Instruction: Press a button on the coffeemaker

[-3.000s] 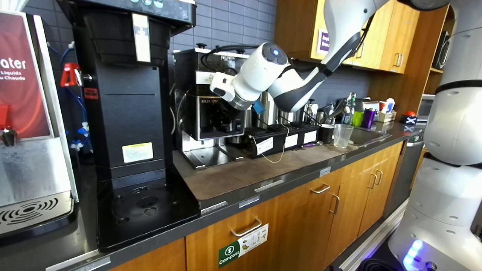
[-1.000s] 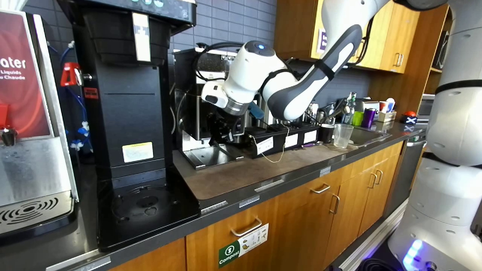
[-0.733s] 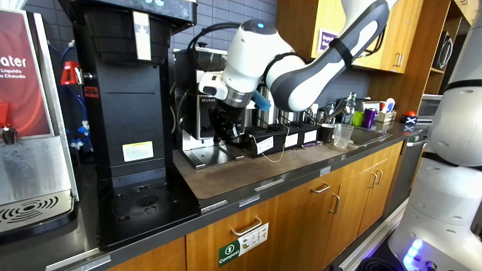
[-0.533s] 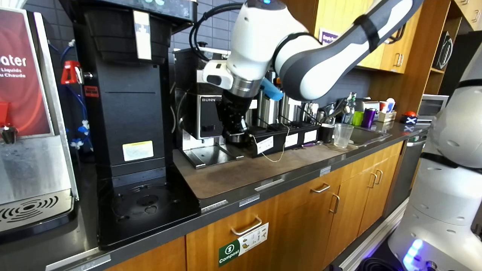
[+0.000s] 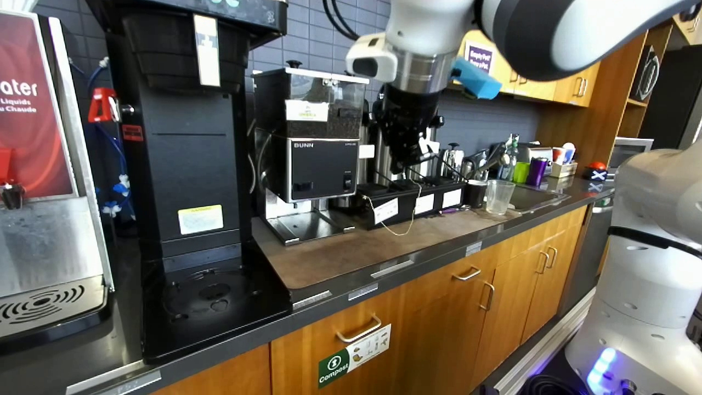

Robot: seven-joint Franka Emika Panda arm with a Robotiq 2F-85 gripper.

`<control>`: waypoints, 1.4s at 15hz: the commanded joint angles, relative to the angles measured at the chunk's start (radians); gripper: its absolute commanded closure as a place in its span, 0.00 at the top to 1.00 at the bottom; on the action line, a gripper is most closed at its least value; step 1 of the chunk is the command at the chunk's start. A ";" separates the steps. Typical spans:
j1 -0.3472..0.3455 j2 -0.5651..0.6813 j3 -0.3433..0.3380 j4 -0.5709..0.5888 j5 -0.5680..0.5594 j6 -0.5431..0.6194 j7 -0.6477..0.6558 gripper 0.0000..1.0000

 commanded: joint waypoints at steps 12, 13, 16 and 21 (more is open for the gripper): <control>-0.032 -0.332 -0.087 -0.020 0.059 -0.224 0.439 0.00; -0.053 -0.337 -0.114 -0.001 0.067 -0.241 0.420 0.00; -0.102 -0.367 -0.190 0.049 0.098 -0.288 0.379 0.00; -0.092 -0.496 -0.308 0.086 0.299 -0.357 0.337 0.00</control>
